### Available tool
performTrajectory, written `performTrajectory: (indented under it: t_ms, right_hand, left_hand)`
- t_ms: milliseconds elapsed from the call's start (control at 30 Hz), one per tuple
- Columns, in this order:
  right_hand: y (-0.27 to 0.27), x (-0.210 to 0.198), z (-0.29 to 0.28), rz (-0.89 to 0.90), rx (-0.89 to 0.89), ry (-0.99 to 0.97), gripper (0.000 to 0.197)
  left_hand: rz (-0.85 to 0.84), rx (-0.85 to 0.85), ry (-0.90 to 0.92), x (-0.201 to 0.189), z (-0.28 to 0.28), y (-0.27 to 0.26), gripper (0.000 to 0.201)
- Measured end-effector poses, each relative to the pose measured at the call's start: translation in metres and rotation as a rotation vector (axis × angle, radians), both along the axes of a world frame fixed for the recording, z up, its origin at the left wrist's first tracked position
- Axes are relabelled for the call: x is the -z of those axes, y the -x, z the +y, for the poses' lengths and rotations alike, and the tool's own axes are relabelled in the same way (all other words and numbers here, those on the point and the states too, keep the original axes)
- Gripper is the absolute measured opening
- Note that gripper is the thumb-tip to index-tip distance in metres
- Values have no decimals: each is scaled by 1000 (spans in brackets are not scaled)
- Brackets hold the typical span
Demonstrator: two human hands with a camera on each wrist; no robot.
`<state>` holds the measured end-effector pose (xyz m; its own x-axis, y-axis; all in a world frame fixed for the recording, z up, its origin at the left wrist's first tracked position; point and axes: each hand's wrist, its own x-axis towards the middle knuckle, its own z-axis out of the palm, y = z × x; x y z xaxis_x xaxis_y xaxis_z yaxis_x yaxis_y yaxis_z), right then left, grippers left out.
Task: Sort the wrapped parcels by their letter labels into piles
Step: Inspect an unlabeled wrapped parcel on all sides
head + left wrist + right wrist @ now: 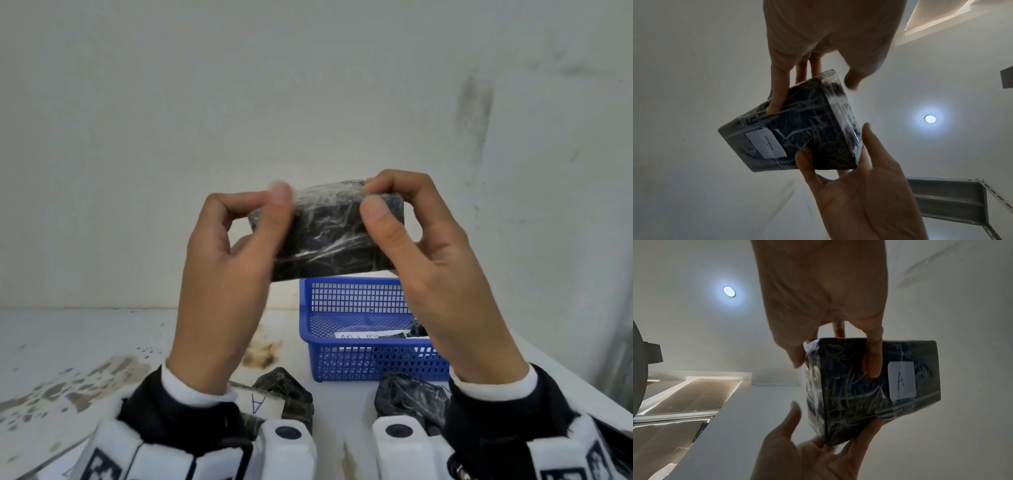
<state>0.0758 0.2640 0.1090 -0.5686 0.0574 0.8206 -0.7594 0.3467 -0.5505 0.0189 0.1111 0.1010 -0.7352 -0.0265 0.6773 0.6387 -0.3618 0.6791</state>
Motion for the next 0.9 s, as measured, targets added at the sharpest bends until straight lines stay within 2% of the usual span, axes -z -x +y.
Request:
performTrajectory:
  t_ms: [67,200,300,400,467,533,567,633,700,800,900]
  right_hand:
    - [-2,0,-2,14,38,5,22]
    - [4,3,0,-27,-8,110,16]
    - [6,2,7,-82,-62,171,15]
    - [5,2,12,-108,-79,142,16]
    - [7,3,15,-156,-77,167,48]
    - [10,4,18,-217,-89,215,82]
    - [10,4,18,-235,-120,231,93]
    - [10,5,18,-239,-157,225,102]
    - [9,5,16,-222,-146,196,101]
    - [9,5,14,-208,-121,132,86]
    - [9,5,14,-204,-67,79,81]
  left_hand:
    - [-103,89,-30,0,2,1,52]
    - [-157,299,146,0,4,1,44]
    - [-160,342,209,1,-2,5,16]
    - [-135,337,212,1,-8,12,33]
    - [-109,329,194,0,-12,14,44]
    - [-84,335,175,-1,-15,14,48]
    - [-74,336,171,-1,-17,15,49]
    - [-63,346,174,-1,-17,17,52]
    - [-67,373,174,0,-15,17,54]
    - [-70,405,190,2,-12,16,58]
    - [-58,343,219,3,-9,14,64]
